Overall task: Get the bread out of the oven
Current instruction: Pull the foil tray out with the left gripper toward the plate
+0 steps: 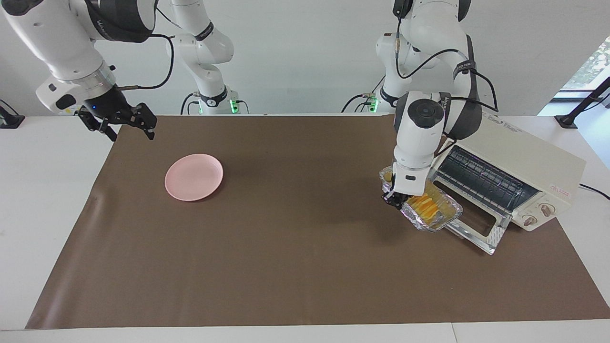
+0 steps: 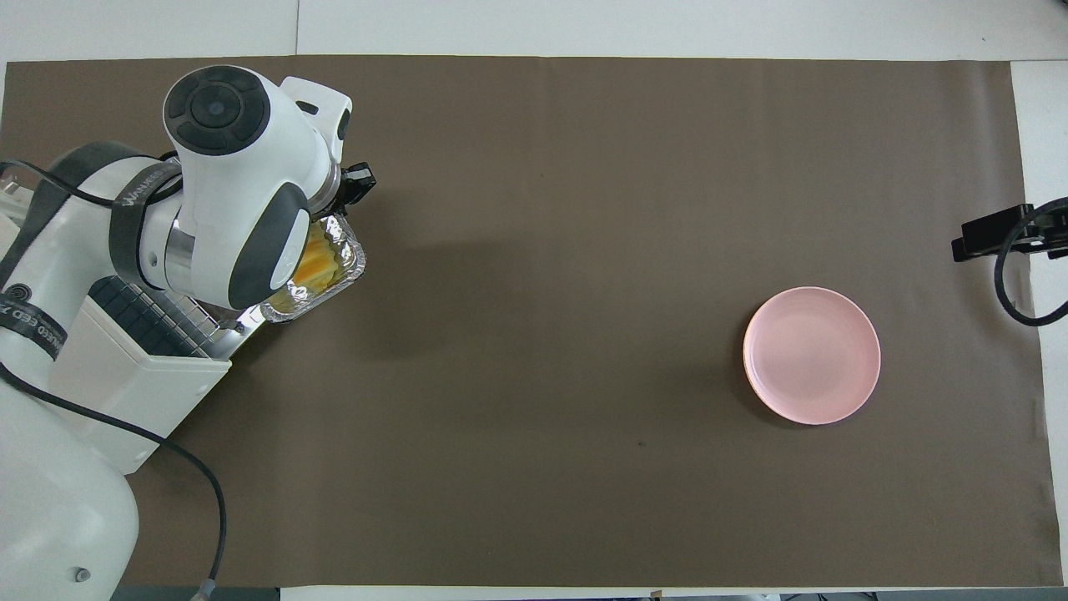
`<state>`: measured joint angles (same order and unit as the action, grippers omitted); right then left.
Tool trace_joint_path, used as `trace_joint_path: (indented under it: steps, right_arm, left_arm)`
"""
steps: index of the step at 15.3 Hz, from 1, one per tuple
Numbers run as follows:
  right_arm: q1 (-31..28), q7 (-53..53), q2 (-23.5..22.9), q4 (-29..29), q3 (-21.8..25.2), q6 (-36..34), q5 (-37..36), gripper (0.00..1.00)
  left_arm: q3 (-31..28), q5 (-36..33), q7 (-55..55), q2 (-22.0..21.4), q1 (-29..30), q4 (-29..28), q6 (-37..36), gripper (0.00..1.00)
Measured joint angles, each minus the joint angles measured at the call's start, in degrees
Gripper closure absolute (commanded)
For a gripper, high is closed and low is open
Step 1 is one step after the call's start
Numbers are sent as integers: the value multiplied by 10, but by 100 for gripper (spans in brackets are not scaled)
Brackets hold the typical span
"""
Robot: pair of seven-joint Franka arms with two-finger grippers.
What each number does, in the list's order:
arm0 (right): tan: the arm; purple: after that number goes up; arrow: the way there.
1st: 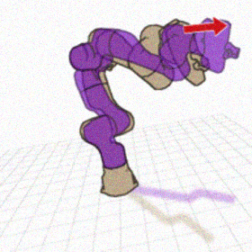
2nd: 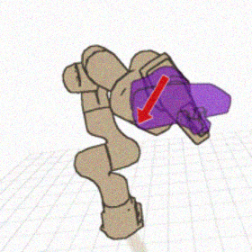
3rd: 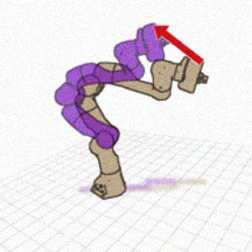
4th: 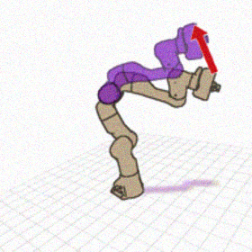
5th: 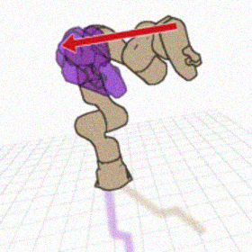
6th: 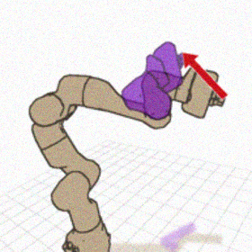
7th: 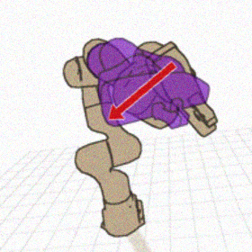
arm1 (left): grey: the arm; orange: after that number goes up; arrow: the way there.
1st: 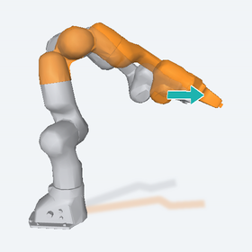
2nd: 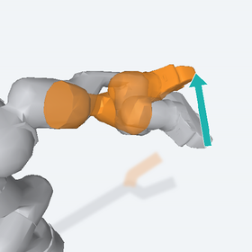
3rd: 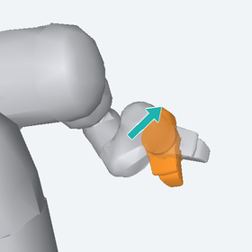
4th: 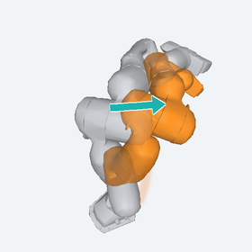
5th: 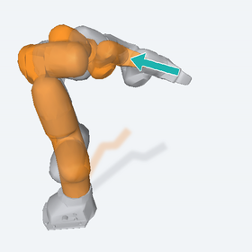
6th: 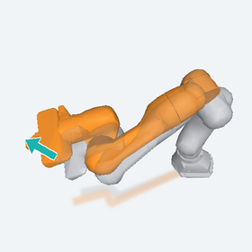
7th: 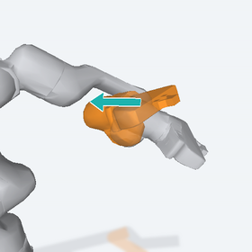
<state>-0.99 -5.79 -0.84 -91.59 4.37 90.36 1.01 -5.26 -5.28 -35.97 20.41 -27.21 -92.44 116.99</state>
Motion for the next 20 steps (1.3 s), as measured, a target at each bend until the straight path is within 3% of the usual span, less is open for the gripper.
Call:
trace_joint_path:
  steps: [5, 10, 12, 17, 20]
  right_arm:
    - [0, 0, 0, 0, 0, 0, 0, 0]
    - [0, 0, 0, 0, 0, 0, 0, 0]
    - [0, 0, 0, 0, 0, 0, 0, 0]
    - [0, 0, 0, 0, 0, 0, 0, 0]
    - [0, 0, 0, 0, 0, 0, 0, 0]
  left_arm:
    - [29, 0, 37, 49, -38, 27, 4, 100]
    - [63, 0, 54, 191, -87, 235, -102, 100]
    - [74, 1, 55, 216, -107, 271, -107, 100]
    - [75, 24, 8, 230, -174, 273, -103, 100]
    - [74, -3, -26, 234, -196, 258, -92, 100]
